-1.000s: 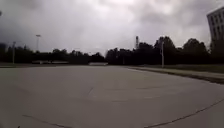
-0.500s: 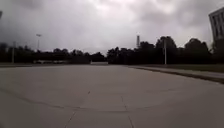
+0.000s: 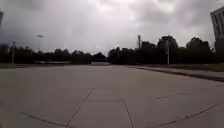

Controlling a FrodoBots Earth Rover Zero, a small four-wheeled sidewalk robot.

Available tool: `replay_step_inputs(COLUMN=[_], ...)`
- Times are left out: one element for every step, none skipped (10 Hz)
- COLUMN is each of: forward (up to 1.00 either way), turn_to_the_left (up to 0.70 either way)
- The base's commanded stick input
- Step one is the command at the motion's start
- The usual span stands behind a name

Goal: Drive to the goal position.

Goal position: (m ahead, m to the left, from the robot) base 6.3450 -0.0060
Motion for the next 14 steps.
replay_step_inputs(forward=[0.7,0.7,0.67,0.09,0.0,0.0,0.0,0.0,0.0,0.0,0.0,0.0,0.0,0.52], turn_to_the_left=[0.0,0.0,0.0,0.0,0.0,0.0,0.0,0.0,0.0,0.0,0.0,0.0,0.0,0.0])
